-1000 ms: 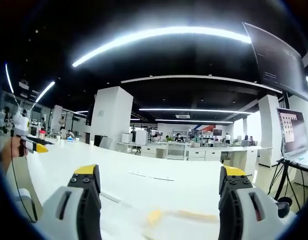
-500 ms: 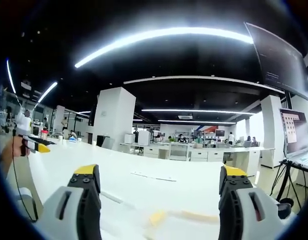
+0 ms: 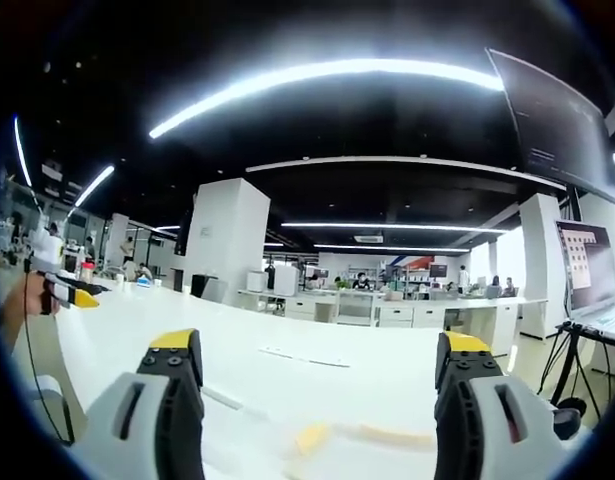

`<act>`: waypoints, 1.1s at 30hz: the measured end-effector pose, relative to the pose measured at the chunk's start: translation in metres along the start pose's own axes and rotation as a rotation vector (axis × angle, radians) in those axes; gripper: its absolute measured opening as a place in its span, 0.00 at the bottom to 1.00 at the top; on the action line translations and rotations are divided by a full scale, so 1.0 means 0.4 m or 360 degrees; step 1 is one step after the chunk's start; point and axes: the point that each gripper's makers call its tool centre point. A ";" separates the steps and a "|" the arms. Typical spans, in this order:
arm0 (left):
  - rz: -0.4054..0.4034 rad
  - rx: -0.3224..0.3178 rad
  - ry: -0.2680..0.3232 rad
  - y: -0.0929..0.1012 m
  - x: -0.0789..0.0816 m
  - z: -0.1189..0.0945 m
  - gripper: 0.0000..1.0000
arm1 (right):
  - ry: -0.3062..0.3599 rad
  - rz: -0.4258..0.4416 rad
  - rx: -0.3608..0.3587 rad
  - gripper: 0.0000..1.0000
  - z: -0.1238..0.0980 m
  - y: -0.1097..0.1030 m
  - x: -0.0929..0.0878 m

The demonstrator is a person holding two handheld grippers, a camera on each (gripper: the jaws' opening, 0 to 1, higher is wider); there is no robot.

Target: Snap each plastic latch of the storage box into its locked position after aligning the lid with the box until every specified latch is closed and the lid sits flush.

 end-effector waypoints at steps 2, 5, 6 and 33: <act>0.0028 0.0016 -0.0002 -0.003 0.001 -0.001 1.00 | 0.0001 -0.0008 -0.0005 0.98 0.000 -0.001 0.000; 0.0030 0.0018 0.0003 -0.005 0.003 -0.002 1.00 | 0.0002 -0.0014 0.0000 0.98 0.001 -0.005 0.001; 0.0029 0.0015 0.0003 -0.004 0.003 -0.002 1.00 | 0.0004 -0.0011 0.0008 0.98 0.002 -0.008 0.001; 0.0100 -0.0110 -0.0001 0.057 0.016 0.021 1.00 | 0.0031 -0.0035 0.0058 0.98 0.010 -0.030 0.002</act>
Point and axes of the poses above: the point that each gripper's makers call its tool centre point, and the gripper's own axes: z roughly forward along the fingers, y roughly to its right, x roughly out of its top
